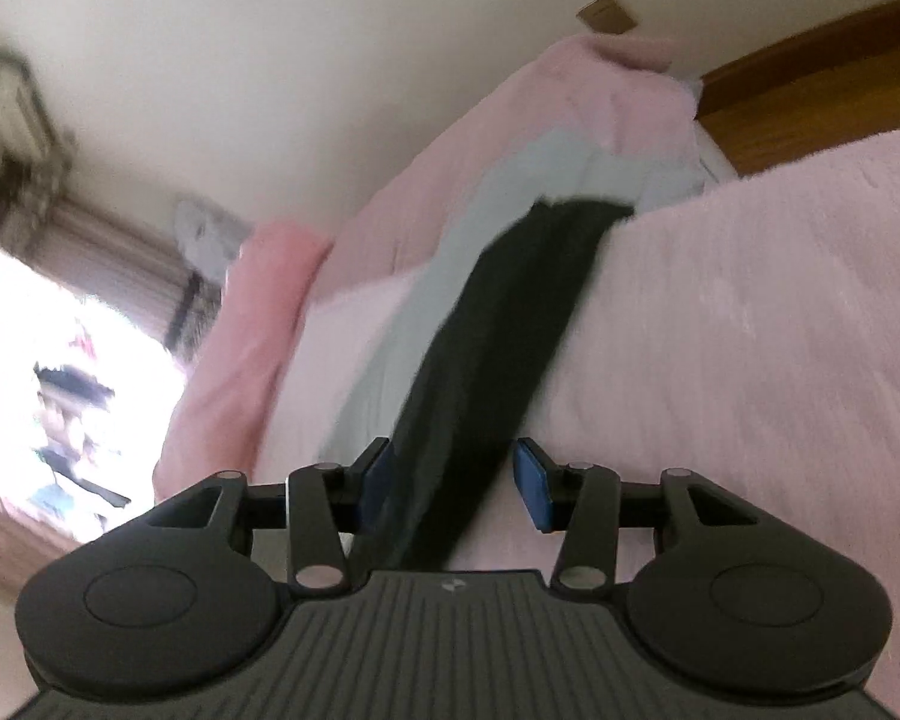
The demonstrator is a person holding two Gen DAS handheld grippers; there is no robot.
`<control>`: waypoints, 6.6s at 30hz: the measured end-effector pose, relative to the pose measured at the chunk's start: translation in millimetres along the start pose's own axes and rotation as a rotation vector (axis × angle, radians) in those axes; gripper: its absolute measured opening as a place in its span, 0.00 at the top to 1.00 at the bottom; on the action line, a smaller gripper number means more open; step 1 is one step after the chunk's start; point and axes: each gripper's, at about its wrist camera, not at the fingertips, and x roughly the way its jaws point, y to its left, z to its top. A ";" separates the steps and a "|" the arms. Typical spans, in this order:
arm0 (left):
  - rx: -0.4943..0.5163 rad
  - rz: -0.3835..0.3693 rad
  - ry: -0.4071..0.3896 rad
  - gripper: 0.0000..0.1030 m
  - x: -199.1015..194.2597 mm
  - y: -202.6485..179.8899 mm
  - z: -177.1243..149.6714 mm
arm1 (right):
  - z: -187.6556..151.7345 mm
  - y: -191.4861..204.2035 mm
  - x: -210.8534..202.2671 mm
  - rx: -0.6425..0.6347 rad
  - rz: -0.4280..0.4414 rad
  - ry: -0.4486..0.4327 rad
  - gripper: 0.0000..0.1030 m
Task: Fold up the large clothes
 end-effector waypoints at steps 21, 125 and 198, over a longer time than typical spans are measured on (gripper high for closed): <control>0.029 0.038 0.007 0.16 7.8 -4.6 3.0 | 39.6 25.8 17.6 -0.088 -0.039 -0.158 0.94; 0.095 -0.169 -0.063 0.43 55.4 -48.0 45.2 | -269.3 246.5 88.2 -0.925 0.124 0.253 0.44; -0.233 -0.434 0.236 0.15 -249.1 107.6 -250.5 | -172.7 -24.4 -224.7 -0.642 0.367 0.814 0.29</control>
